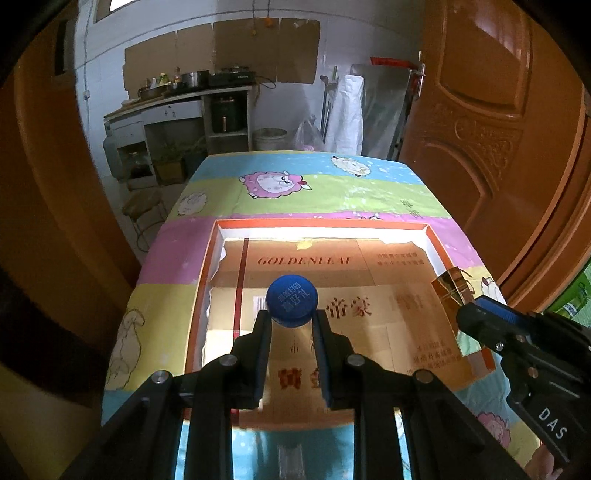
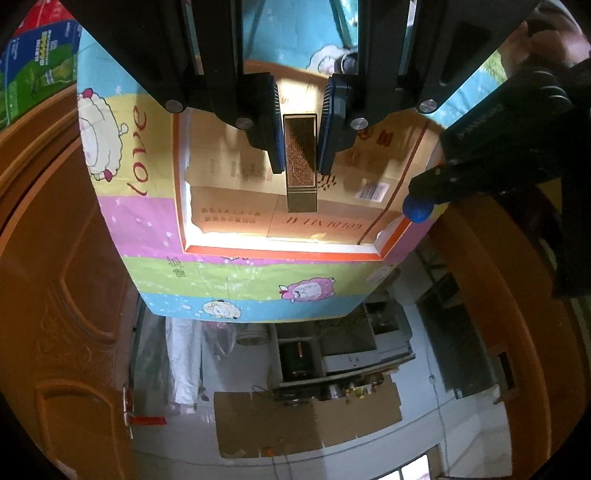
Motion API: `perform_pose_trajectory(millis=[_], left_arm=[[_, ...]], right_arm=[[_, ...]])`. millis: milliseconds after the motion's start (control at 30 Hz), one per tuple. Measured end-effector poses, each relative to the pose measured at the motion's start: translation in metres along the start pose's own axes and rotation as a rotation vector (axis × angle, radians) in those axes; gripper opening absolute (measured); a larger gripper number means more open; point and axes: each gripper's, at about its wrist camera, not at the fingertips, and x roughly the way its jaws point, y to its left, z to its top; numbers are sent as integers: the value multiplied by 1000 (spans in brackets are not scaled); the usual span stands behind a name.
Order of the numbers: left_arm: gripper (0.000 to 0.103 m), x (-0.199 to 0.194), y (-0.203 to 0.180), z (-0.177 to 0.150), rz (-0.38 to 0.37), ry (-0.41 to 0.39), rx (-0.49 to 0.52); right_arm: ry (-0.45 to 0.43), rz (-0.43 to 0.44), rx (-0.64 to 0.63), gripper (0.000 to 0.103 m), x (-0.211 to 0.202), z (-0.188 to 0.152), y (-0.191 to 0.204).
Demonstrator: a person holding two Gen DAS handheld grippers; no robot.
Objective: Organize rigid objects
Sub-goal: 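Carry the blue cap and gold lighter over the cardboard tray with both tools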
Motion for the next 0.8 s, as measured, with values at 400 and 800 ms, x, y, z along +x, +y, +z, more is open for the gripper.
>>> perform_pose_trajectory(millis=[400, 800], left_arm=[[23, 40, 2, 26, 2, 34, 5], [23, 84, 1, 43, 16, 94, 31]], right_arm=[[40, 1, 20, 18, 41, 22, -7], [82, -5, 31, 18, 80, 34, -20]])
